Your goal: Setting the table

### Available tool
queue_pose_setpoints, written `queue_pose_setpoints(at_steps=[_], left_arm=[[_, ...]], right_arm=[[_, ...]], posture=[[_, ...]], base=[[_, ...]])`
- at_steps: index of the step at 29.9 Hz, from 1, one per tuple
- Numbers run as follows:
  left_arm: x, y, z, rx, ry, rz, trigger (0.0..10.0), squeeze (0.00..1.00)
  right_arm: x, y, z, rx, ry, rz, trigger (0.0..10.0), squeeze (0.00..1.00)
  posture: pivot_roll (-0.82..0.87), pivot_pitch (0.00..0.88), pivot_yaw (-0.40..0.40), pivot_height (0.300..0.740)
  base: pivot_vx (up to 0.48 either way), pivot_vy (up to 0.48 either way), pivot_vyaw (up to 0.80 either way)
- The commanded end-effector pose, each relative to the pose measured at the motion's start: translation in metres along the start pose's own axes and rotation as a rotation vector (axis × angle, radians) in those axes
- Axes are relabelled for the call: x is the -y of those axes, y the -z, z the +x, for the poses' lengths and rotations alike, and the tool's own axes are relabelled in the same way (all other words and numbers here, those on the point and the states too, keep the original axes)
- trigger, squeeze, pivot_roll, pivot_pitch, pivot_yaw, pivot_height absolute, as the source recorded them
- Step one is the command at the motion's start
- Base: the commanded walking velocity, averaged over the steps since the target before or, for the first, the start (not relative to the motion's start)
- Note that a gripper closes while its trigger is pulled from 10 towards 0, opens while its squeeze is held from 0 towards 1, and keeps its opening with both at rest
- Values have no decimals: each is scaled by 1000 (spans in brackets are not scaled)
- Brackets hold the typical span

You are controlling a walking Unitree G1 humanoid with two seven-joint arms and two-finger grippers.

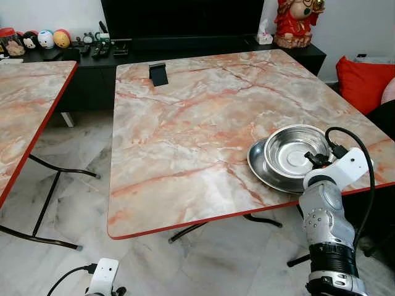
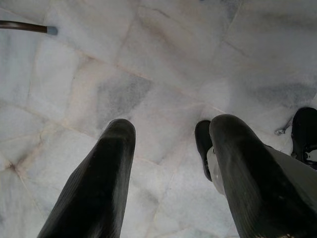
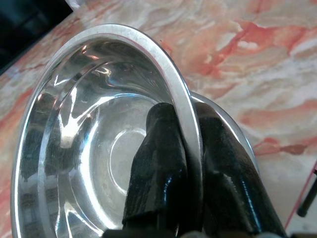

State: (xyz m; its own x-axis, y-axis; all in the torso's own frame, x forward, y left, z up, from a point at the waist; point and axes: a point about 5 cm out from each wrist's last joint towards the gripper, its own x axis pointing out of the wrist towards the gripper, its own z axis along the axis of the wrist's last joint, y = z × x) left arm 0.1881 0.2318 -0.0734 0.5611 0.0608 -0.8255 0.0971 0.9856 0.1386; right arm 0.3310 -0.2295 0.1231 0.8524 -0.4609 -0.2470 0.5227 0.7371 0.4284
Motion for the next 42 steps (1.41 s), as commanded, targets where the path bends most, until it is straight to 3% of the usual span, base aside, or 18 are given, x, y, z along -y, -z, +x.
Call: queue_pose_setpoints(at_steps=[1,13,28,42], left_arm=[[0,2,0,-5,5,-8,10000,0],[-1,2,0,-6,0,-4,10000,0],[-2,2,-1,-5,0,-1,10000,0],[-3,2,-1,-5,-4,9,10000,0]], right_arm=[[1,-3,2,-10,10,9,10000,0],[-5,7,5,-86,-49,32,10000,0],[3,7,13,-101,-29,21,10000,0],[-3,15,13,-136,-78,16,10000,0]], posture=[[14,0,-1,740],[19,0,1,740],[19,0,6,740],[20,0,13,740]], base=[[0,0,0],[0,0,0],[0,0,0],[0,0,0]])
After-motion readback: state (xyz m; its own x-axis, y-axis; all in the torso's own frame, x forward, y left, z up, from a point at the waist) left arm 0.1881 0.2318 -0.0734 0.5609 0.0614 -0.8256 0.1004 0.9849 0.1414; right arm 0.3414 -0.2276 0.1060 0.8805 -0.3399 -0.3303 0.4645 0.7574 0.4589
